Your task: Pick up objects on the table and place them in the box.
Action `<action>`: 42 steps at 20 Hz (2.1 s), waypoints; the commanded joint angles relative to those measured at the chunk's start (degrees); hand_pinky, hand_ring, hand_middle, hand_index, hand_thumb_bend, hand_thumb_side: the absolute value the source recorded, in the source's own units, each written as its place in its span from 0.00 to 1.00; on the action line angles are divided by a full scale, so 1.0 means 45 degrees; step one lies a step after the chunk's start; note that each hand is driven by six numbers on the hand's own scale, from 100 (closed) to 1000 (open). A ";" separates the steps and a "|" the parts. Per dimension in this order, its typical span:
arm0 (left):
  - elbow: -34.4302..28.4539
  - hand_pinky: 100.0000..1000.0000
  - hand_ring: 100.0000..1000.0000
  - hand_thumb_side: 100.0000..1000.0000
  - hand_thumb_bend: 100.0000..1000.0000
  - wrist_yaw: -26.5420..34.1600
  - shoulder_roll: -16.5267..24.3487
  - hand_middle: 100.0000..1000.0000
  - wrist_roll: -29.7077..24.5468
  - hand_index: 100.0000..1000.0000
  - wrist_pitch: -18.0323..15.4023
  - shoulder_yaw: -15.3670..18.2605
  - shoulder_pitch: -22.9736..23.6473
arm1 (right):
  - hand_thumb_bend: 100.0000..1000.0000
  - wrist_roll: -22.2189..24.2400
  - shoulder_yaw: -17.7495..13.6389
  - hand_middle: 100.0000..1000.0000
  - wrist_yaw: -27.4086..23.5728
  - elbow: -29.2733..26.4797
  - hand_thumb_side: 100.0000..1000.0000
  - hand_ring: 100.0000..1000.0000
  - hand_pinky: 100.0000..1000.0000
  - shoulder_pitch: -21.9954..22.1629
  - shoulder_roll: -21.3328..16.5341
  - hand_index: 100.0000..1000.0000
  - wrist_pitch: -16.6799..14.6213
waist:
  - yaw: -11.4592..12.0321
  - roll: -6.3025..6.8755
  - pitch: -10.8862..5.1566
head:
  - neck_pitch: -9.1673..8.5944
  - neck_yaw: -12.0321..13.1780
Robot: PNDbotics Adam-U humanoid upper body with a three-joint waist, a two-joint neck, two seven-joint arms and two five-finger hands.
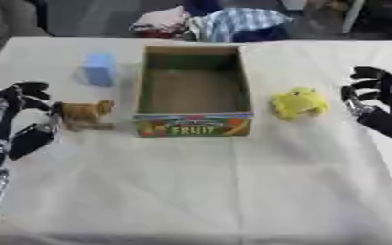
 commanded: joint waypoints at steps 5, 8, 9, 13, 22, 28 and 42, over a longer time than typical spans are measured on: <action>-0.0182 0.79 0.62 0.00 0.37 -0.0930 0.2924 0.62 -0.1637 0.75 0.0193 -0.0642 -0.0766 | 0.12 0.0053 -0.0083 0.75 -0.0019 -0.0053 0.41 0.74 0.64 -0.0075 -0.0297 0.87 -0.0017 | -0.0096 0.0133 -0.0269 | 0.0063 0.0029; 0.0038 0.78 0.65 0.00 0.43 -0.1272 0.4332 0.64 -0.2581 0.76 0.0274 -0.1128 -0.1313 | 0.12 0.0083 -0.0051 0.75 -0.0008 -0.0025 0.41 0.74 0.64 -0.0057 -0.0329 0.87 -0.0021 | -0.0144 0.0200 -0.0333 | 0.0063 0.0053; 0.0154 0.78 0.65 0.00 0.44 -0.1321 0.4756 0.65 -0.2927 0.77 0.0301 -0.1314 -0.1543 | 0.12 0.0102 -0.0030 0.75 -0.0004 -0.0018 0.41 0.74 0.64 -0.0062 -0.0336 0.87 -0.0025 | -0.0166 0.0217 -0.0354 | 0.0063 0.0066; 0.0698 0.77 0.66 0.03 0.51 -0.1276 0.6049 0.67 -0.4424 0.78 0.0258 -0.2192 -0.2600 | 0.12 0.0186 0.0054 0.75 0.0010 0.0009 0.41 0.74 0.64 -0.0085 -0.0359 0.87 -0.0040 | -0.0295 0.0265 -0.0425 | 0.0063 0.0123; 0.3108 0.76 0.66 0.01 0.50 -0.1005 0.6317 0.67 -0.7181 0.77 -0.0435 -0.3844 -0.4747 | 0.11 0.0317 0.0178 0.75 0.0017 0.0074 0.41 0.74 0.64 -0.0085 -0.0443 0.87 -0.0069 | -0.0630 0.0385 -0.0493 | 0.0063 0.0291; 0.5016 0.75 0.66 0.00 0.50 -0.1914 0.5385 0.67 -0.7652 0.77 -0.1042 -0.4215 -0.5535 | 0.11 0.0340 0.0196 0.75 0.0004 0.0086 0.41 0.74 0.64 -0.0081 -0.0432 0.87 -0.0078 | -0.0651 0.0402 -0.0501 | 0.0063 0.0291; 0.7909 0.74 0.65 0.00 0.49 -0.4724 0.3462 0.66 -0.6847 0.76 -0.2100 -0.3952 -0.6416 | 0.11 0.0392 0.0241 0.75 -0.0024 0.0094 0.41 0.74 0.63 -0.0139 -0.0335 0.87 -0.0093 | -0.0721 0.0313 -0.0447 | 0.0063 0.0371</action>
